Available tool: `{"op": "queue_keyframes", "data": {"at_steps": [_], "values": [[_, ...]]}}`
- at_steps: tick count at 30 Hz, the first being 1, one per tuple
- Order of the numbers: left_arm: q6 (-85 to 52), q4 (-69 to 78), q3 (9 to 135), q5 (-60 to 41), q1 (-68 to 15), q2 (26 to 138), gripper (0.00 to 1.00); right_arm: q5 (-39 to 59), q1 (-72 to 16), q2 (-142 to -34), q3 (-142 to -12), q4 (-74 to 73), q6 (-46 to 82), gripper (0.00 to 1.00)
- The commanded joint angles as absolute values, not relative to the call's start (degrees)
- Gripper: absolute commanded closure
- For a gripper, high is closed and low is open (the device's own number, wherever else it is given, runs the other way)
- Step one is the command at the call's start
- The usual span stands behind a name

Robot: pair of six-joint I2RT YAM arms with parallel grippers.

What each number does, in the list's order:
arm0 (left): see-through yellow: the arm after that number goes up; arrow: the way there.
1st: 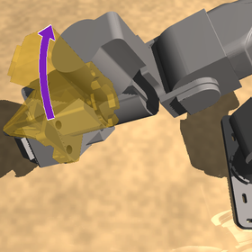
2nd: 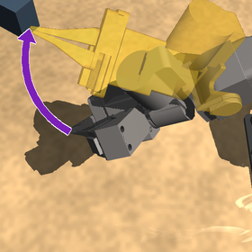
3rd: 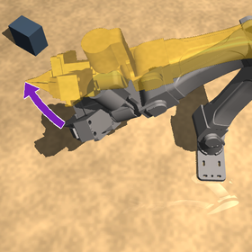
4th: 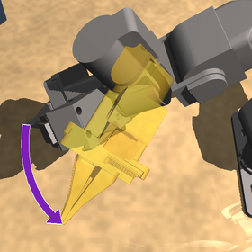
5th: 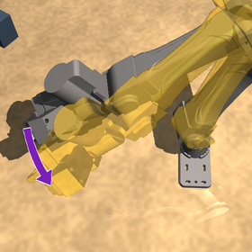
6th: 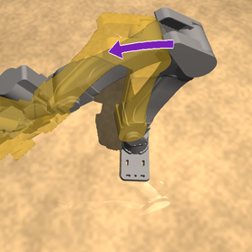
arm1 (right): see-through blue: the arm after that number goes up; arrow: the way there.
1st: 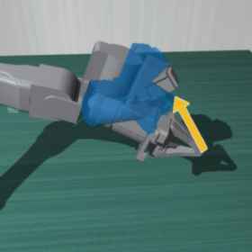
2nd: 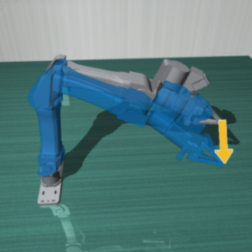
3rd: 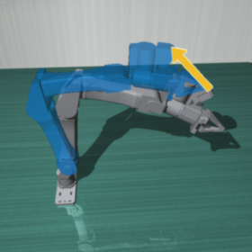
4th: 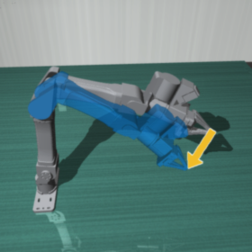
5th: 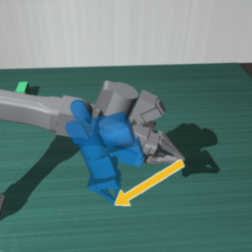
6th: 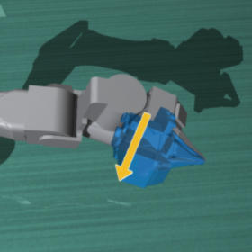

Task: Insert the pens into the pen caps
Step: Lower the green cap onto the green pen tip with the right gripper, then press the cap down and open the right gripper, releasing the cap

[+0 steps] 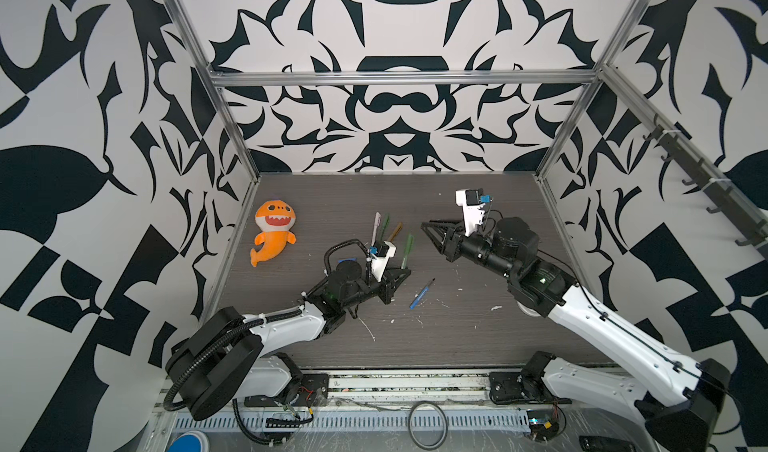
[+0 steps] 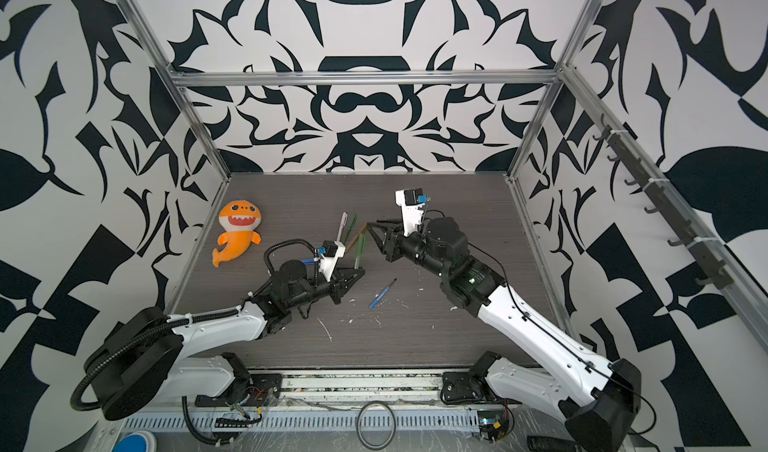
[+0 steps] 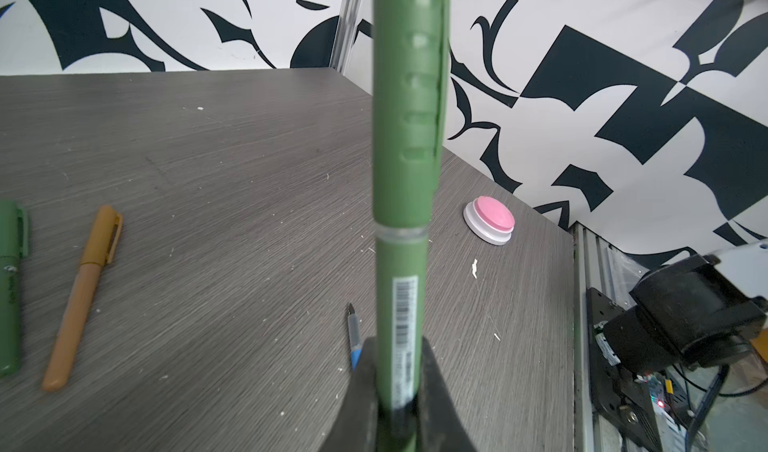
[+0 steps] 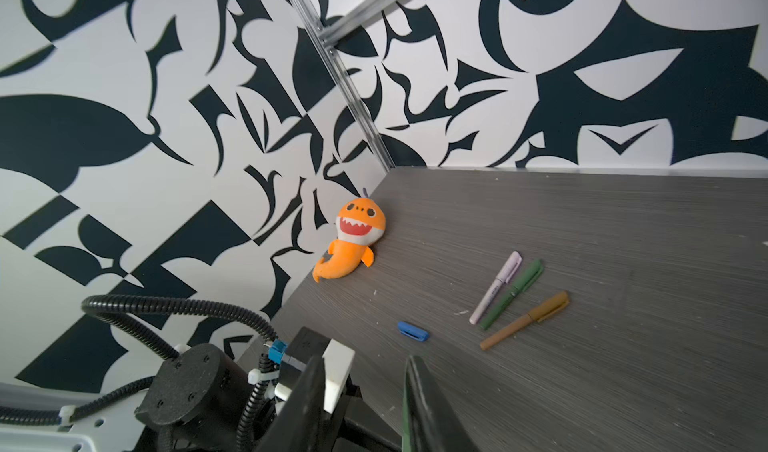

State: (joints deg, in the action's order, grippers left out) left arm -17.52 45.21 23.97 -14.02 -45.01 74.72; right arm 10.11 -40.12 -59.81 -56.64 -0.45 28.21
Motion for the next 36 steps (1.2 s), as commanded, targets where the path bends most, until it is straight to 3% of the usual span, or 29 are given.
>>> {"op": "queue_keyframes", "data": {"at_steps": [1,9,26,31,36], "values": [[-16.0,47.6,23.9,-15.5,-44.8,73.9,0.95,8.5,-39.7,-63.7,-65.0,12.0,23.4,0.64],[-15.1,44.0,25.2,-15.9,-44.8,70.9,0.95,13.9,-39.6,-69.1,-68.6,14.7,24.1,0.64],[-15.3,41.6,26.8,-18.2,-44.8,71.0,0.95,18.1,-39.7,-71.8,-66.0,11.7,25.9,0.76],[-16.3,41.9,27.0,-17.8,-44.9,70.9,0.95,19.8,-39.6,-72.1,-65.2,10.7,25.4,0.96],[-20.3,46.4,27.3,-14.8,-44.9,70.9,0.96,22.5,-39.7,-70.4,-60.9,6.8,23.3,0.99]]}}
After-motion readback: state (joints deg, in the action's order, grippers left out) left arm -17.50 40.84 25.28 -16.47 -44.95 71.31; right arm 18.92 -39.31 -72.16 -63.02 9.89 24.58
